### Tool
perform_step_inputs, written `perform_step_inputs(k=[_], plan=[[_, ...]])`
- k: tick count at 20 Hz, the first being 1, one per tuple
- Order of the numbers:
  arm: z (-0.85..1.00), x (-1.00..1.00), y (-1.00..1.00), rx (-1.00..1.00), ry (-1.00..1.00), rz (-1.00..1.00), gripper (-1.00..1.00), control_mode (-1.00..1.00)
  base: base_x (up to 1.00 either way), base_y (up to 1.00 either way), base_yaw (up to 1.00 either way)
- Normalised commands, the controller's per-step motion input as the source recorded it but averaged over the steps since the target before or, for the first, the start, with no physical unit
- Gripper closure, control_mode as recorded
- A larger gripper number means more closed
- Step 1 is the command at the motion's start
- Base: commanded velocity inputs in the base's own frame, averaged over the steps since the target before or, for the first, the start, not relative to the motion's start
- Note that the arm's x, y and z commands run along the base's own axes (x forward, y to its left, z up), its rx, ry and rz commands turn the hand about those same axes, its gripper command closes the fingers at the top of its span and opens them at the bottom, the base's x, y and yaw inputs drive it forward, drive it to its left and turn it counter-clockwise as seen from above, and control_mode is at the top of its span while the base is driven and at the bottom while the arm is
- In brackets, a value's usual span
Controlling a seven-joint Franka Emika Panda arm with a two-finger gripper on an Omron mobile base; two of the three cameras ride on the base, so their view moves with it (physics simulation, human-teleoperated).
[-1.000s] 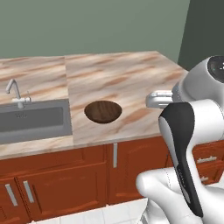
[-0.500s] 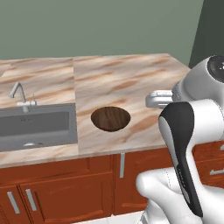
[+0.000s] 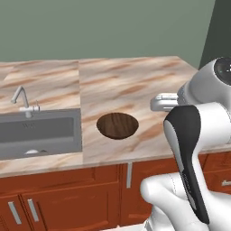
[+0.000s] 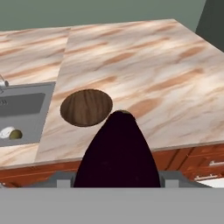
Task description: Pick the eggplants from the cabinet and place them in one bowl. Pick the potato from the sink and place it in the other bowl.
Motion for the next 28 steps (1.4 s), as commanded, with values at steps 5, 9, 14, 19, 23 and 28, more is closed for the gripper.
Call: perform_step_inputs(k=[5,9,14,19,23,28], plan=[[0.00,0.00,0.00,0.00,0.00,0.00,1.00,1.00,0.32,0.26,0.00],[0.00,0.00,0.00,0.00,0.00,0.00,1.00,1.00,0.37,0.31,0.00],[0.00,0.00,0.00,0.00,0.00,0.00,1.00,1.00,0.32,0.38,0.00],[0.00,0.00,0.00,0.00,0.00,0.00,1.00,1.00,0.28,0.42,0.00],[0.00,0.00,0.00,0.00,0.00,0.00,1.00,1.00,0.29,0.38,0.00],[0.00,0.00,0.00,0.00,0.00,0.00,1.00,1.00,0.35,0.22,0.00]])
